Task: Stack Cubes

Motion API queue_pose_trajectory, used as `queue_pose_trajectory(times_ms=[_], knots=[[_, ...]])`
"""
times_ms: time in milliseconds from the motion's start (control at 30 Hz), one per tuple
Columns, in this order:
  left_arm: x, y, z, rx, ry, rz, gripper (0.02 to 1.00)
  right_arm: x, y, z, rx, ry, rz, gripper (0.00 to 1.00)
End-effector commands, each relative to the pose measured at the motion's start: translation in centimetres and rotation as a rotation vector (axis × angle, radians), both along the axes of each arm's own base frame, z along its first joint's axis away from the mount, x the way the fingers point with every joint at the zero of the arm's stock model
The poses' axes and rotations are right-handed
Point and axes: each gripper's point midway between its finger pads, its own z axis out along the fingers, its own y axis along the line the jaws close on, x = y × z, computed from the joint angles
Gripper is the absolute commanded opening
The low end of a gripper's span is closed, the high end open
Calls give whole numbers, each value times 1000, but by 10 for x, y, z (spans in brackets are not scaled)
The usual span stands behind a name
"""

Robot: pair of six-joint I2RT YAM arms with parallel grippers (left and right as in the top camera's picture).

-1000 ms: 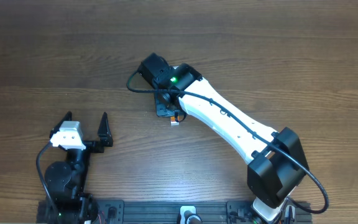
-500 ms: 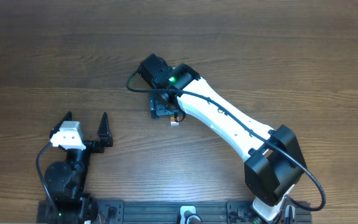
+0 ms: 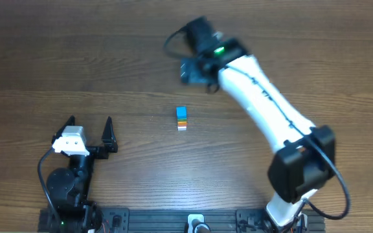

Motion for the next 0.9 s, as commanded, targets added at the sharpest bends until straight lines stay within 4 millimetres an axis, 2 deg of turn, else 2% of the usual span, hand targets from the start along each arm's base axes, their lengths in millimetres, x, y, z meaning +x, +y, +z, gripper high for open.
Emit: queue_pose_trajectory(times_ms=[33, 200, 300, 367, 633, 767, 900], knots=[[0, 0, -1, 17, -4, -5, 1000, 20, -67, 44, -37, -99, -23, 993], [0, 0, -1, 17, -4, -5, 996, 11, -135, 55, -85, -132, -108, 993], [0, 0, -1, 17, -4, -5, 998, -6, -163, 57, -93, -180, -143, 993], [0, 0, -1, 17, -4, -5, 1000, -22, -175, 56, -91, -228, -166, 993], [0, 0, -1, 17, -4, -5, 1000, -93, -175, 61, -33, -553, -115, 991], [0, 0, -1, 17, -4, -5, 996, -120, -180, 58, -12, -721, -132, 993], [0, 0, -1, 17, -4, -5, 1000, -142, -175, 57, 35, -906, -107, 991]])
